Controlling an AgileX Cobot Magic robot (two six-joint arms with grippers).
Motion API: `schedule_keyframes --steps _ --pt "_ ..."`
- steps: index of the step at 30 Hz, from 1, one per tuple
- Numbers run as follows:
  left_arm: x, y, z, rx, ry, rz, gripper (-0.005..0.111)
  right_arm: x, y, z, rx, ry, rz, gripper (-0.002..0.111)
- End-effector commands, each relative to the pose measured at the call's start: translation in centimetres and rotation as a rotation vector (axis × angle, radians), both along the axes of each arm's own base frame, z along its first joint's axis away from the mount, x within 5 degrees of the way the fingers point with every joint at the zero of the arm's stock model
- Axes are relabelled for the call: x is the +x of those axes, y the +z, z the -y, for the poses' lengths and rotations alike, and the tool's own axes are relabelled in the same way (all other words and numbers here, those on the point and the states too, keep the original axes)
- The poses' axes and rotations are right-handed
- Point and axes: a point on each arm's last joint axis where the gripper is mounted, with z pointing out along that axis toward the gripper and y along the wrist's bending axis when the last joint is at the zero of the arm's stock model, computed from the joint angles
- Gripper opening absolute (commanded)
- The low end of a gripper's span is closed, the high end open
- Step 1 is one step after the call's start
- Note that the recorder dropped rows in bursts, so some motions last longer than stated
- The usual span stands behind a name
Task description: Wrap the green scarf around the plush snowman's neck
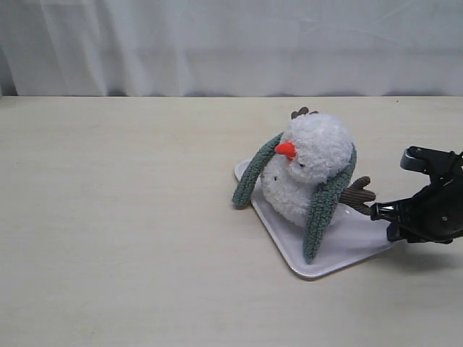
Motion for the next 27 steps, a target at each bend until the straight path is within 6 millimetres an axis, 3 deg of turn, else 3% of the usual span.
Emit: schedule_keyframes --steps 1,9,14,18,27 --pt "0.0 0.0 0.1 -0.002 -0.009 0.012 0.0 1.0 -1.1 0.0 0.003 0.027 -0.004 0.032" --pt "0.0 0.0 0.1 -0.002 -0.009 0.012 0.0 1.5 -1.6 0.3 -0.035 0.043 0.038 0.03" --pt "0.0 0.0 0.1 -0.002 -0.009 0.012 0.0 1.8 -1.6 0.4 -0.077 0.112 0.07 0.004" --pt "0.0 0.0 0.1 -0.002 -0.009 0.012 0.0 2.3 -1.4 0.7 -0.135 0.156 0.136 0.004" --pt "0.0 0.0 0.1 -0.002 -0.009 0.012 0.0 4.0 -2.0 1.1 -0.3 0.451 0.2 0.004"
